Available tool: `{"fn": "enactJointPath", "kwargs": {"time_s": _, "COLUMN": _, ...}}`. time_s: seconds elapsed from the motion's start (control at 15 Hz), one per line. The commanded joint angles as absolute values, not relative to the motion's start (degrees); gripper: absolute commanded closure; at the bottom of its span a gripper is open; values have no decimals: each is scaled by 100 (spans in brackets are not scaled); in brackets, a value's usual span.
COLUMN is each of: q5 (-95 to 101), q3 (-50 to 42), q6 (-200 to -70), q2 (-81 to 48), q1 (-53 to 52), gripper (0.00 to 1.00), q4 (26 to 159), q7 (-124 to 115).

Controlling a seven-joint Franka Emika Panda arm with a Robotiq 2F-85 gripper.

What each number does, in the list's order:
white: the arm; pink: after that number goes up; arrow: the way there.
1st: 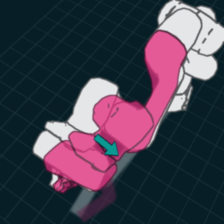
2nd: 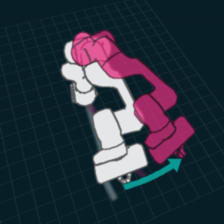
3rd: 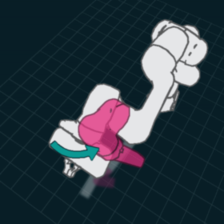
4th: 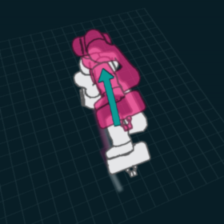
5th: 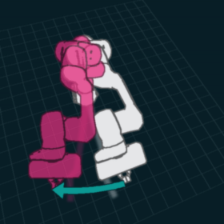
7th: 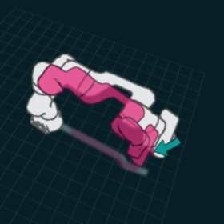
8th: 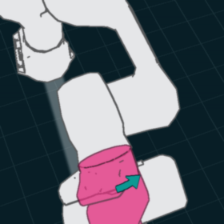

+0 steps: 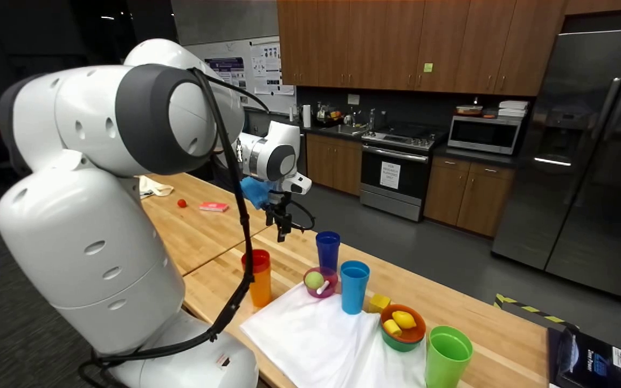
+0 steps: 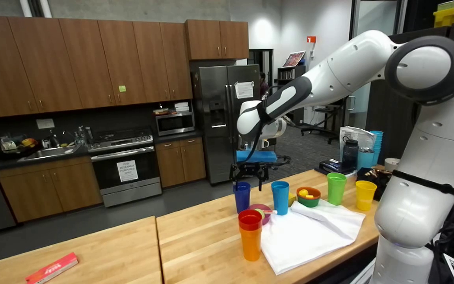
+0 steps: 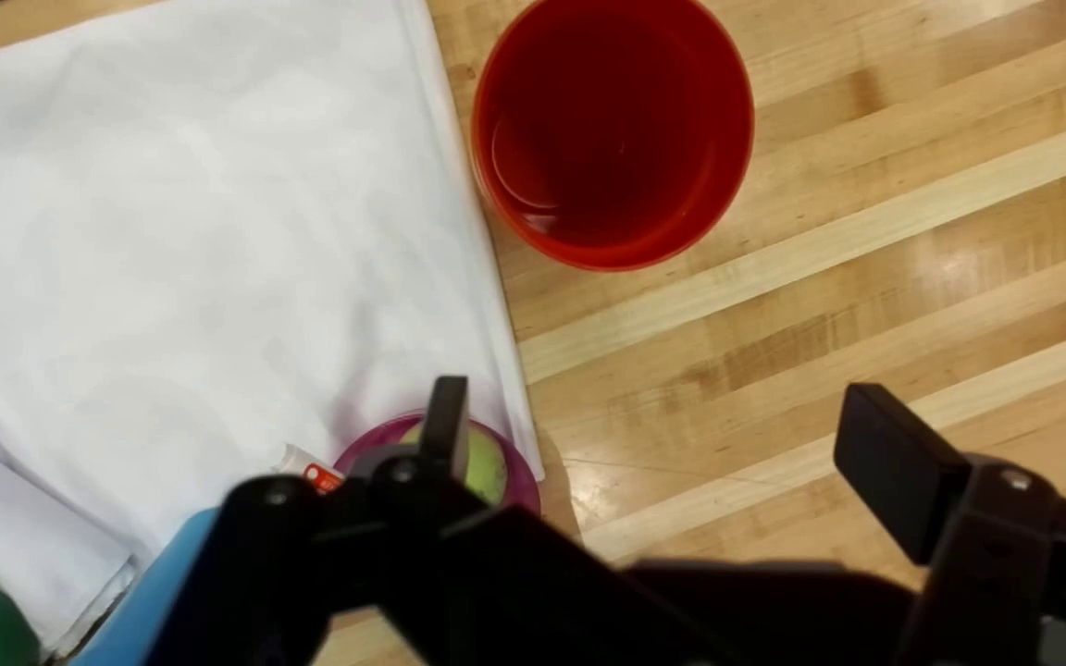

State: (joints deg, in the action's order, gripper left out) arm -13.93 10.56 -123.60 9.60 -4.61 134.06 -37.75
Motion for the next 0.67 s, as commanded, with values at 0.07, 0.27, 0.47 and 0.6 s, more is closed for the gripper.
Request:
{"fn": "enactJointPath", "kwargs": {"time_s": 0.07, "q5": -945, "q3": 1201, "q6": -12140, "q2": 875, "q1": -707, "gripper": 0, "q4": 13301, "q7": -3420}}
{"fn": "enactJointPath", "kwargs": {"time_s": 0.27, "q5": -695, "q3": 1358, "q6": -11902, "q2": 707, "q1": -931, "gripper": 0, "q4": 13120, "q7": -3051}}
{"fn": "enactJointPath", "kwargs": {"time_s": 0.47, "q5": -774, "q3": 1390, "q6": -11939, "q2": 763, "q1": -1022, "gripper": 0, "q4": 13244, "q7": -3013}}
{"fn": "enactJointPath", "kwargs": {"time_s": 0.6, "q5": -777, "q3": 1410, "q6": -11919, "q2": 729, "q1": -1065, "gripper": 0, "q4": 13228, "q7": -2998}}
